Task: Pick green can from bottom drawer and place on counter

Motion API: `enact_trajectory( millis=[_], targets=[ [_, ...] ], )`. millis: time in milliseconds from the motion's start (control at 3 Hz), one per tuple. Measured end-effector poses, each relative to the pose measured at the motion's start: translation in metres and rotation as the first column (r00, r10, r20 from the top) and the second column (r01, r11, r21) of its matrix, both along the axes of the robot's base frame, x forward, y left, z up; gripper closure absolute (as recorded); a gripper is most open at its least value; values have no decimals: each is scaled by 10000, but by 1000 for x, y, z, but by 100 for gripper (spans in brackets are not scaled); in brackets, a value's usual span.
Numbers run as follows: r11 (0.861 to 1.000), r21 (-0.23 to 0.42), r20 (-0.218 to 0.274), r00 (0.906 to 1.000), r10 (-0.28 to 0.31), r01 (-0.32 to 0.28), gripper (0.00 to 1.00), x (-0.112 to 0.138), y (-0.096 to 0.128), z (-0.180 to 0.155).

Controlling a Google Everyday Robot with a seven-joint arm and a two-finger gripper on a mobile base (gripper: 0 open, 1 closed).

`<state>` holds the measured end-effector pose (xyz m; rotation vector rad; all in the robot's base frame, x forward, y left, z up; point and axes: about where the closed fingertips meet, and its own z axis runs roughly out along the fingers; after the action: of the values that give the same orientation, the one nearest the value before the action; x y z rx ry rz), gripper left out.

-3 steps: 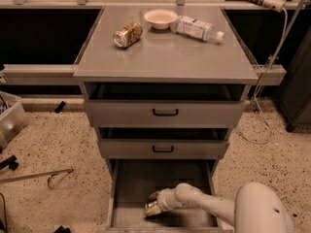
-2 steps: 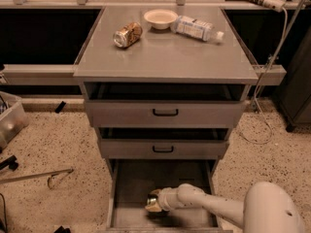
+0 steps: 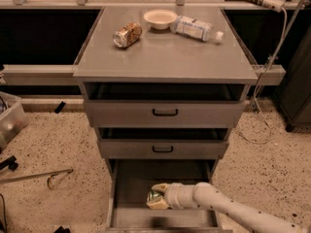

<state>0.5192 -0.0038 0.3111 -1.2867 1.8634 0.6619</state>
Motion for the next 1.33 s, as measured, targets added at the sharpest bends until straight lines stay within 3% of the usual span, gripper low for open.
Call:
enact_trajectory(
  millis=[333,1000,1333],
  targets=[
    [9980,199,47,9982,-597,596,100,-2,-26,10],
    [9987,-2,296,9983,-506,506,100,-2,-22,25],
    [9964,26,1150,9897,-847,849,100,2,-17,88]
  ],
)
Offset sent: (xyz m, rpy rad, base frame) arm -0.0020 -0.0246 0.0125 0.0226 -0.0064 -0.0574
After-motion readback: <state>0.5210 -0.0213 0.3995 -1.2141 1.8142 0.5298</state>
